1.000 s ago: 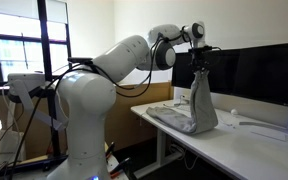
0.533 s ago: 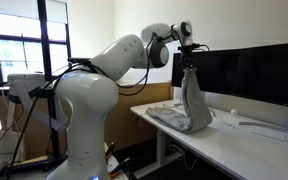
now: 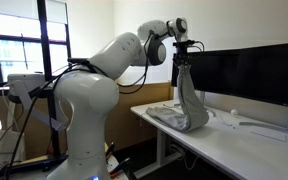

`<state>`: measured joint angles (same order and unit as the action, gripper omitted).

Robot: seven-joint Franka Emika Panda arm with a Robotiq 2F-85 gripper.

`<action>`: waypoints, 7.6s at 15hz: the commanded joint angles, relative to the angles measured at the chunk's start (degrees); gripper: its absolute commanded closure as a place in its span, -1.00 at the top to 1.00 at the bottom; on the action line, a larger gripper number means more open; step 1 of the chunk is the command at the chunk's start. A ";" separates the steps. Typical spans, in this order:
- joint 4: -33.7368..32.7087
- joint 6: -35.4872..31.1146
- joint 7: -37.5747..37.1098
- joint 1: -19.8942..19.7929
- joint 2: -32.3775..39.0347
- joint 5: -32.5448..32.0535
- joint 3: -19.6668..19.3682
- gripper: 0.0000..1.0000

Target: Fold the pants in half

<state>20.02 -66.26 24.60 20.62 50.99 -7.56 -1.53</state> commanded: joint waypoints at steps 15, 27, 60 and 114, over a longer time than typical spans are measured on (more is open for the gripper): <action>1.65 3.30 -0.25 -4.59 -2.02 -0.42 1.15 -0.52; 1.81 -4.01 -1.92 6.90 1.94 -1.34 2.25 -0.83; 1.76 -8.60 -6.19 16.30 16.82 1.53 6.02 0.12; 1.08 -5.58 -31.04 19.61 3.77 -0.06 1.00 1.00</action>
<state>20.30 -71.57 -6.39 40.31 55.26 -7.36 -0.84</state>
